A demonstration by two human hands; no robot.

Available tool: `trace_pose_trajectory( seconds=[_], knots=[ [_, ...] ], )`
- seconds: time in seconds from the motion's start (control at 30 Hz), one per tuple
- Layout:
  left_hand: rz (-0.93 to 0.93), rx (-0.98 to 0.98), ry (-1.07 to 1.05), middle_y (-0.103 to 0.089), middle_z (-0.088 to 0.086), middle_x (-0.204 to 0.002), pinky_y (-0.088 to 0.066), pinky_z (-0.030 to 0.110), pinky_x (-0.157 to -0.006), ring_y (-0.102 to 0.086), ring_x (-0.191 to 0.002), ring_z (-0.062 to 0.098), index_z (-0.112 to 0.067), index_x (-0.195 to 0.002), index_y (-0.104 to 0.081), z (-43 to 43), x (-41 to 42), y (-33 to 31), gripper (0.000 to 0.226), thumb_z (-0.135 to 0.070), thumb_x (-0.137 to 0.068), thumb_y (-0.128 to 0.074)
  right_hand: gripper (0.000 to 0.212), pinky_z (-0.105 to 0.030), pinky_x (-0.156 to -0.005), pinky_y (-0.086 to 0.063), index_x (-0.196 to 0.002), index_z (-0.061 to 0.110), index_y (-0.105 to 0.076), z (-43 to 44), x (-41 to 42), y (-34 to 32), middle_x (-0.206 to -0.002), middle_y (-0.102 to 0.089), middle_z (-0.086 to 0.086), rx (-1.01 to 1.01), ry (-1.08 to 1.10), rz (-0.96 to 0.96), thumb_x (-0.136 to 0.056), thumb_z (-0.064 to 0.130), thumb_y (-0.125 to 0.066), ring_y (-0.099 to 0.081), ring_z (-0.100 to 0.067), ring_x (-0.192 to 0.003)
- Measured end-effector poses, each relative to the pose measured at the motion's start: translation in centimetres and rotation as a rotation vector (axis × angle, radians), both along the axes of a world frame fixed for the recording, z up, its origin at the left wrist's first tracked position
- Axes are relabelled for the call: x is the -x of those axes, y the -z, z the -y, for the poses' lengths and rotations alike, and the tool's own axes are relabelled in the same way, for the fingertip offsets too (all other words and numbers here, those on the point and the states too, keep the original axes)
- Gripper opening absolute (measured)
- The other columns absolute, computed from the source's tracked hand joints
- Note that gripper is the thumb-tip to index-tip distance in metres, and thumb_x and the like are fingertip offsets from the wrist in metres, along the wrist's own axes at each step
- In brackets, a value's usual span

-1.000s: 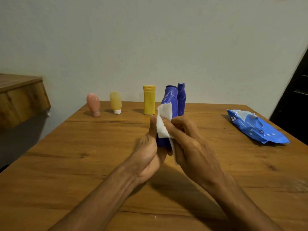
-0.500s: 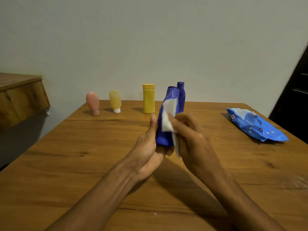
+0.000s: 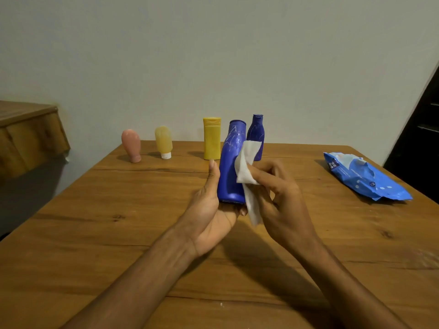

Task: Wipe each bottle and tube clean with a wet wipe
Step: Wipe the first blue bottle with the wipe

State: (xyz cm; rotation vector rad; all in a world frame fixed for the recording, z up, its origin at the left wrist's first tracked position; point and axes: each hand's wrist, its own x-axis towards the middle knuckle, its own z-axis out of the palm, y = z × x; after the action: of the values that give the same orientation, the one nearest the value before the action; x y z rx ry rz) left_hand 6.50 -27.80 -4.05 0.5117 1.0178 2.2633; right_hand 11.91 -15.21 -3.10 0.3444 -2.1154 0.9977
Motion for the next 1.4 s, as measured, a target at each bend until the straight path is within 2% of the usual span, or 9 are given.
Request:
trace_pose_trajectory(
  seconds=[0.17, 0.27, 0.37, 0.77, 0.9, 1.03, 1.17, 1.3, 1.4],
  knots=[
    [0.025, 0.026, 0.025, -0.058, 0.017, -0.113, -0.044, 0.03, -0.067, -0.055, -0.081, 0.02, -0.015, -0.13, -0.06, -0.4, -0.6, 0.1, 0.06, -0.057, -0.093, -0.041, 0.027, -0.015, -0.068, -0.05, -0.109, 0.02, -0.065, -0.9, 0.1, -0.4, -0.096, -0.055, 0.01, 0.196, 0.063, -0.004, -0.087, 0.005, -0.06, -0.057, -0.003, -0.089],
    [0.045, -0.003, -0.03, -0.06, 0.021, -0.127, -0.047, 0.035, -0.083, -0.057, -0.101, 0.028, -0.015, -0.134, -0.056, -0.2, -0.2, -0.2, 0.061, -0.056, -0.092, -0.04, 0.024, -0.016, -0.069, -0.049, -0.108, 0.017, -0.067, -0.5, -0.2, -0.3, -0.097, -0.06, 0.0, 0.223, -0.029, 0.003, -0.086, 0.01, -0.062, -0.059, -0.009, -0.088],
    [0.053, 0.001, -0.042, -0.052, 0.027, -0.139, -0.03, 0.048, -0.112, -0.047, -0.123, 0.036, -0.014, -0.134, -0.057, -0.1, 0.0, -0.2, 0.06, -0.055, -0.093, -0.04, 0.025, -0.012, -0.069, -0.047, -0.109, 0.017, -0.068, -0.2, -0.1, -0.2, -0.097, -0.062, -0.001, 0.206, -0.003, 0.007, -0.085, 0.011, -0.063, -0.059, -0.008, -0.088],
    [-0.032, 0.066, -0.035, -0.064, 0.021, -0.115, -0.049, 0.044, -0.084, -0.06, -0.092, 0.029, -0.017, -0.111, -0.074, -0.6, -0.2, 0.5, 0.05, -0.053, -0.09, -0.046, 0.026, -0.008, -0.069, -0.046, -0.107, 0.015, -0.067, -1.1, -0.1, -0.3, -0.097, -0.067, 0.002, 0.172, 0.099, -0.102, -0.081, 0.018, -0.07, -0.061, -0.003, -0.087],
    [-0.029, 0.059, -0.071, -0.069, 0.021, -0.115, -0.032, 0.057, -0.113, -0.058, -0.111, 0.033, -0.021, -0.096, -0.08, -0.6, -0.3, 0.3, 0.044, -0.05, -0.085, -0.049, 0.028, -0.01, -0.071, -0.047, -0.104, 0.022, -0.066, -0.5, -0.1, 0.0, -0.097, -0.064, 0.004, 0.083, 0.015, -0.103, -0.078, 0.028, -0.071, -0.06, -0.004, -0.089],
    [-0.092, 0.132, -0.054, -0.062, 0.024, -0.111, -0.048, 0.039, -0.075, -0.059, -0.085, 0.025, -0.019, -0.113, -0.07, -0.6, -0.7, 0.1, 0.051, -0.055, -0.088, -0.045, 0.024, -0.008, -0.068, -0.045, -0.103, 0.021, -0.066, -0.9, 0.0, -0.4, -0.095, -0.062, 0.001, 0.189, 0.12, -0.147, -0.079, 0.026, -0.068, -0.058, -0.002, -0.087],
    [-0.106, 0.15, -0.077, -0.064, 0.024, -0.12, -0.039, 0.061, -0.103, -0.056, -0.107, 0.033, -0.03, -0.096, -0.078, -0.4, -1.1, -0.3, 0.041, -0.049, -0.094, -0.042, 0.024, -0.012, -0.074, -0.049, -0.104, 0.021, -0.066, -0.7, 0.1, 0.1, -0.097, -0.063, 0.0, 0.054, 0.026, -0.134, -0.081, 0.027, -0.066, -0.06, -0.004, -0.091],
    [-0.243, 0.295, -0.052, -0.067, 0.008, -0.092, -0.045, 0.035, -0.077, -0.057, -0.084, 0.021, -0.023, -0.109, -0.066, -0.1, -1.3, -0.1, 0.045, -0.055, -0.084, -0.044, 0.028, -0.009, -0.072, -0.048, -0.109, 0.014, -0.066, -1.3, 0.3, 0.0, -0.1, -0.062, -0.004, 0.121, 0.142, -0.177, -0.083, 0.025, -0.07, -0.059, -0.005, -0.09],
    [-0.309, 0.338, -0.055, -0.068, 0.003, -0.09, -0.044, 0.038, -0.081, -0.057, -0.088, 0.022, -0.028, -0.109, -0.063, -0.1, -1.5, -0.1, 0.039, -0.051, -0.082, -0.046, 0.03, -0.009, -0.077, -0.047, -0.111, 0.017, -0.065, -1.2, 0.0, 0.2, -0.102, -0.058, -0.002, 0.038, 0.11, -0.183, -0.083, 0.027, -0.066, -0.056, -0.003, -0.094]
  ],
)
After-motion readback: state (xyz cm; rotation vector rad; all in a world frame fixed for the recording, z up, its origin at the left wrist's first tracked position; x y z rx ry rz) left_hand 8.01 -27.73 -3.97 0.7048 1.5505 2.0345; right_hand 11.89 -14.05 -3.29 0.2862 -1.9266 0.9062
